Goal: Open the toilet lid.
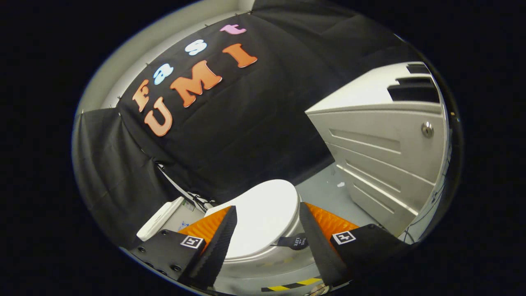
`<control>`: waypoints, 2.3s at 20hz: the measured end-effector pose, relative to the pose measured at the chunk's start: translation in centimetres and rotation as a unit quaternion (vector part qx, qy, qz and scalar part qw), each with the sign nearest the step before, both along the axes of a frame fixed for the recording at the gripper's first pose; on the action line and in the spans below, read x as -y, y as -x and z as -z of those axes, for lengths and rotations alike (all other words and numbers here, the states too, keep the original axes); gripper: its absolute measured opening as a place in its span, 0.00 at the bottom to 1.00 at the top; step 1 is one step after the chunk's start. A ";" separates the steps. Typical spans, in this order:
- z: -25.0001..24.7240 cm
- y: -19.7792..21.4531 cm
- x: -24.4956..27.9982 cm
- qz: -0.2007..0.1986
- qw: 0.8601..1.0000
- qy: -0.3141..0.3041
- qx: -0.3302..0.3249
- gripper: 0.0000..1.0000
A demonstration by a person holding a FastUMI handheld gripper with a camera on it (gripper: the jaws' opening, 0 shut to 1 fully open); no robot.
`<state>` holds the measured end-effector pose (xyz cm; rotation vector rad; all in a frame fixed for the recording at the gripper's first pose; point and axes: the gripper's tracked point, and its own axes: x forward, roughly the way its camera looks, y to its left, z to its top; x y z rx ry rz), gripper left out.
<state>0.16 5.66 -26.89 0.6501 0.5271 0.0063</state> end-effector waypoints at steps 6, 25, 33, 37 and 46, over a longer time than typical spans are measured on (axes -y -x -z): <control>5.6 1.8 0.1 0.028 0.995 -0.072 -0.068 0.98; 12.7 0.8 -1.1 0.026 0.971 -0.199 -0.129 0.54; 12.5 0.4 -1.5 0.026 0.957 -0.263 -0.123 0.27; 12.3 0.4 -1.3 0.030 0.945 -0.303 -0.121 0.18; 11.7 -0.2 -1.1 0.077 0.948 -0.273 -0.143 0.08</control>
